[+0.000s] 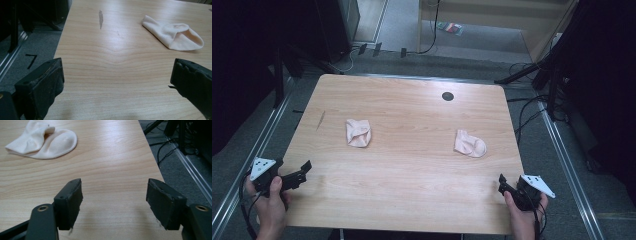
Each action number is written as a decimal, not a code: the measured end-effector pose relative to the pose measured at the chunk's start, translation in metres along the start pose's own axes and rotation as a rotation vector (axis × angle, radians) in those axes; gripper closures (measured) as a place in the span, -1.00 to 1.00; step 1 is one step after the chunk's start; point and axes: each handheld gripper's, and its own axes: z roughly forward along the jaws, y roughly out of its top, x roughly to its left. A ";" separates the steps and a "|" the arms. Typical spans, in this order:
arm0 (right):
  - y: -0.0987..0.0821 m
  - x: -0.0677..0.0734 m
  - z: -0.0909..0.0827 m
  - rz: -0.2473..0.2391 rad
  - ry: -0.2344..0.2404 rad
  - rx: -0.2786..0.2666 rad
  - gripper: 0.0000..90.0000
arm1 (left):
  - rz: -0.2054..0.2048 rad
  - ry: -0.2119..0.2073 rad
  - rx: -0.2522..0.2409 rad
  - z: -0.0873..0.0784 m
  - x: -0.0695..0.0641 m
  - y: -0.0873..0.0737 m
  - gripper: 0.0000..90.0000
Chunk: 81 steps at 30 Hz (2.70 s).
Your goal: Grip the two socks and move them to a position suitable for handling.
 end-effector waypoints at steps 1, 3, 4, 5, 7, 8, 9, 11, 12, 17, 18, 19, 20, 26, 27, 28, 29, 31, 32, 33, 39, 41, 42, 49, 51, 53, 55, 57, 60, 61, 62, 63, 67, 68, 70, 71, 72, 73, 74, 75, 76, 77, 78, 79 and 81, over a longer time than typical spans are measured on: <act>0.001 0.001 -0.001 -0.002 0.001 -0.003 -0.31 | -0.001 0.000 -0.002 0.000 0.000 0.000 -1.00; 0.003 0.004 -0.002 0.002 0.001 -0.012 -0.28 | -0.002 0.001 -0.003 0.000 0.000 0.000 -1.00; 0.003 0.004 -0.002 0.002 0.001 -0.012 -0.28 | -0.003 0.001 -0.004 0.000 0.000 0.000 -1.00; 0.004 0.006 -0.003 0.003 0.007 -0.016 -0.27 | -0.005 -0.002 -0.003 0.000 0.001 0.000 -1.00; 0.008 0.014 -0.004 -0.013 0.021 -0.024 -0.25 | -0.008 0.000 0.001 0.000 0.001 0.000 -1.00; 0.009 0.017 -0.004 -0.022 0.026 -0.025 -0.24 | -0.009 0.001 0.001 0.000 0.001 0.000 -1.00; 0.013 0.026 -0.006 -0.040 0.065 -0.029 -0.21 | -0.010 0.001 0.004 0.000 0.001 0.000 -1.00; 0.015 0.030 -0.006 -0.039 0.076 -0.030 -0.19 | -0.007 0.001 0.001 0.000 0.001 0.000 -1.00; 0.020 0.039 -0.009 -0.036 0.111 -0.036 -0.17 | -0.005 -0.001 0.003 0.000 0.001 0.000 -1.00; 0.031 0.062 -0.012 -0.070 0.159 -0.035 -0.13 | -0.005 -0.004 -0.003 0.000 0.001 0.000 -1.00; 0.033 0.068 -0.013 -0.079 0.170 -0.035 -0.11 | -0.005 -0.007 -0.002 0.000 0.001 0.000 -1.00; 0.035 0.073 -0.013 -0.083 0.178 -0.036 -0.11 | -0.005 -0.007 -0.004 0.000 0.001 0.000 -1.00; 0.038 0.078 -0.012 -0.097 0.187 -0.040 -0.11 | -0.005 -0.006 -0.006 0.000 0.001 0.000 -1.00; 0.051 0.107 -0.007 -0.124 0.246 -0.030 -0.09 | -0.003 -0.010 -0.006 0.000 0.001 0.000 -1.00; 0.054 0.116 -0.005 -0.119 0.267 -0.030 -0.06 | -0.005 -0.010 -0.005 0.000 0.001 0.000 -1.00; 0.054 0.116 -0.005 -0.119 0.267 -0.030 -0.06 | -0.005 -0.010 -0.005 0.000 0.001 0.000 -1.00; 0.058 0.125 -0.002 -0.123 0.284 -0.025 -0.04 | -0.008 -0.011 -0.005 0.000 0.001 0.000 -1.00; 0.059 0.129 -0.001 -0.129 0.289 -0.022 -0.02 | -0.009 -0.013 -0.002 -0.001 0.001 0.000 -1.00; 0.061 0.135 0.001 -0.140 0.299 -0.023 -0.02 | -0.011 -0.014 -0.003 0.000 0.001 0.000 -1.00; 0.062 0.139 0.001 -0.144 0.300 -0.020 -0.01 | -0.010 -0.013 -0.001 0.000 0.001 0.000 -1.00; 0.067 0.165 0.011 -0.176 0.331 -0.013 0.04 | -0.005 -0.005 0.005 0.000 0.000 0.000 -1.00; 0.068 0.173 0.013 -0.186 0.341 -0.010 0.04 | -0.004 -0.002 0.013 0.001 0.000 0.001 -1.00; 0.068 0.177 0.014 -0.190 0.345 -0.012 0.04 | -0.002 0.000 0.017 0.001 0.000 0.001 -1.00; 0.072 0.198 0.020 -0.182 0.399 -0.009 0.06 | 0.007 -0.041 0.043 0.010 -0.015 0.015 -1.00; 0.073 0.199 0.021 -0.182 0.402 -0.007 0.06 | 0.009 -0.077 0.056 0.017 -0.027 0.022 -1.00; 0.073 0.199 0.021 -0.180 0.402 -0.004 0.06 | 0.017 -0.112 0.061 0.020 -0.032 0.025 -1.00; 0.074 0.199 0.021 -0.181 0.402 0.000 0.06 | 0.025 -0.155 0.065 0.028 -0.044 0.031 -1.00; 0.075 0.198 0.020 -0.184 0.395 0.005 0.05 | 0.018 -0.181 0.082 0.041 -0.058 0.040 -0.91; 0.075 0.197 0.020 -0.184 0.394 0.011 0.05 | 0.012 -0.180 0.096 0.053 -0.067 0.044 -0.82; 0.075 0.196 0.020 -0.191 0.393 0.011 0.05 | 0.017 -0.180 0.116 0.061 -0.072 0.048 -0.67; 0.075 0.196 0.020 -0.191 0.393 0.011 0.05 | 0.017 -0.180 0.116 0.061 -0.072 0.048 -0.62; 0.075 0.196 0.020 -0.188 0.393 0.012 0.05 | 0.022 -0.178 0.129 0.065 -0.075 0.049 -0.62; 0.074 0.194 0.018 -0.186 0.397 0.010 0.05 | 0.012 -0.170 0.155 0.079 -0.083 0.057 -0.28; 0.074 0.194 0.018 -0.188 0.398 0.010 0.05 | 0.008 -0.177 0.162 0.082 -0.084 0.058 -0.22; 0.072 0.193 0.018 -0.200 0.398 0.010 0.05 | -0.007 -0.176 0.179 0.089 -0.086 0.062 -0.12; 0.071 0.193 0.017 -0.201 0.397 0.012 0.05 | -0.019 -0.170 0.187 0.093 -0.087 0.063 -0.05; 0.071 0.193 0.017 -0.201 0.397 0.012 0.05 | -0.032 -0.156 0.204 0.097 -0.088 0.064 -0.05; 0.071 0.192 0.017 -0.198 0.398 0.014 0.05 | -0.058 -0.145 0.225 0.102 -0.088 0.065 0.03; 0.070 0.191 0.017 -0.203 0.401 0.015 0.05 | -0.075 -0.157 0.234 0.105 -0.089 0.066 0.10; 0.069 0.191 0.017 -0.199 0.400 0.019 0.05 | -0.070 -0.155 0.234 0.108 -0.091 0.066 0.11; 0.068 0.189 0.017 -0.203 0.398 0.019 0.05 | -0.064 -0.142 0.247 0.114 -0.094 0.066 0.16; 0.068 0.189 0.017 -0.203 0.398 0.019 0.05 | -0.064 -0.142 0.247 0.114 -0.094 0.066 0.15; 0.067 0.189 0.016 -0.203 0.396 0.023 0.05 | -0.061 -0.147 0.257 0.116 -0.095 0.066 0.15; 0.066 0.187 0.016 -0.205 0.395 0.022 0.05 | -0.043 -0.122 0.262 0.120 -0.101 0.065 0.10; 0.064 0.185 0.015 -0.204 0.394 0.022 0.05 | -0.022 -0.110 0.269 0.122 -0.106 0.065 0.06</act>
